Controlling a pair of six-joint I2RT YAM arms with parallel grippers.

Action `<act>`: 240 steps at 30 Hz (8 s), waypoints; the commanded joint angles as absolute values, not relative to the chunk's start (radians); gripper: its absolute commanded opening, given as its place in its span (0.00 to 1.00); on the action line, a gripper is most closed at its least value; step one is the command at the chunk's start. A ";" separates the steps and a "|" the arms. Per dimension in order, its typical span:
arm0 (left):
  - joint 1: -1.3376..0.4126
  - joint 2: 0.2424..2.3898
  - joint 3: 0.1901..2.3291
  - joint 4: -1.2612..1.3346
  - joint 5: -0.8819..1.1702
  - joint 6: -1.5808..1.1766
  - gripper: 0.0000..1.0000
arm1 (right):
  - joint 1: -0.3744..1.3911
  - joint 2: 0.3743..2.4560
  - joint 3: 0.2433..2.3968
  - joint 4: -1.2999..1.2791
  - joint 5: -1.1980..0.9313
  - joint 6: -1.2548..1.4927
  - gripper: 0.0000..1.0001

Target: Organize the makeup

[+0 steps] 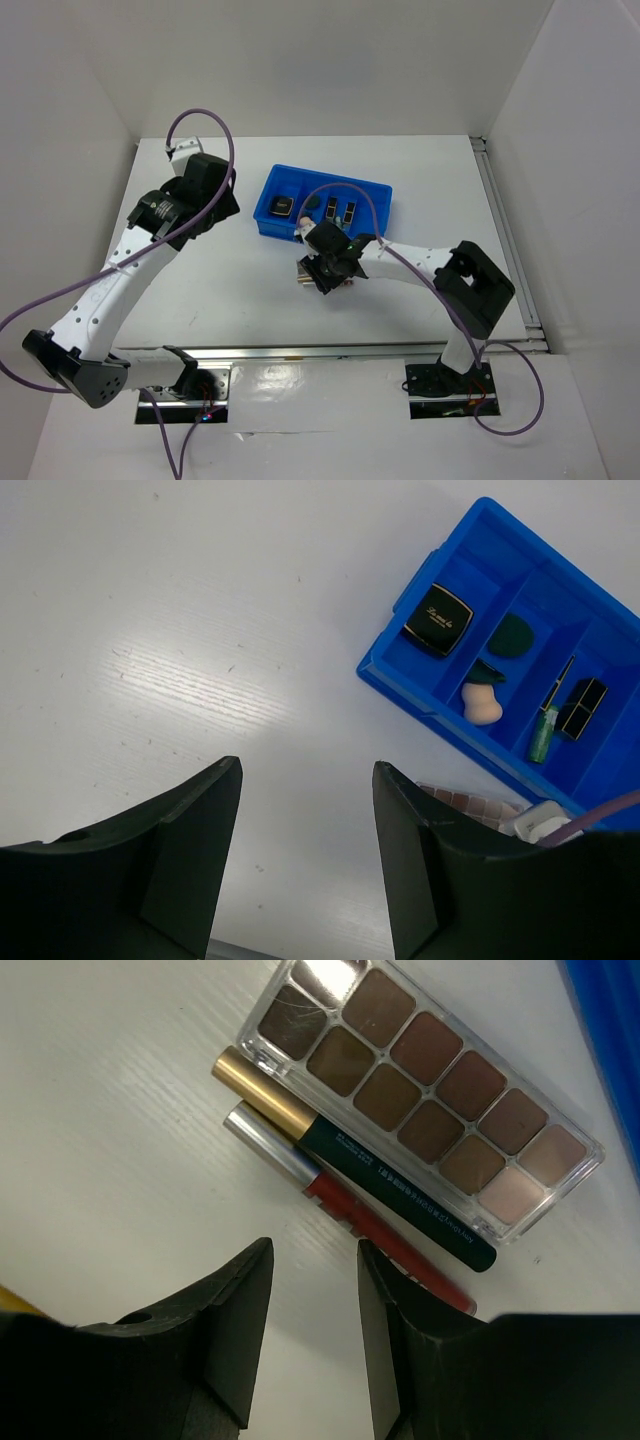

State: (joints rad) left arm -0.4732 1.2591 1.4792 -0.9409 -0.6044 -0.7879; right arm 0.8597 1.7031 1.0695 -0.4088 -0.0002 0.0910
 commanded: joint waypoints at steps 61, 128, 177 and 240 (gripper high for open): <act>-0.468 1.229 1.473 -0.913 -0.609 -0.778 0.68 | 0.935 1.572 1.273 -0.587 0.241 0.164 0.12; -0.877 2.017 1.476 -0.492 -0.250 -0.044 0.57 | -0.005 1.405 1.379 -0.666 0.000 0.383 0.56; -0.790 2.000 1.981 -0.929 0.257 -0.237 0.00 | -0.014 1.376 1.388 -0.657 0.031 0.383 0.56; -0.861 1.977 1.569 -0.551 -0.434 -0.192 0.85 | -0.032 1.327 1.341 -0.667 -0.005 0.356 0.56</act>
State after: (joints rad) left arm -0.8680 1.9423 1.5105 -0.5915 -0.3599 -0.2440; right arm -0.0254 1.3434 1.3327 -0.6891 0.0021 0.3687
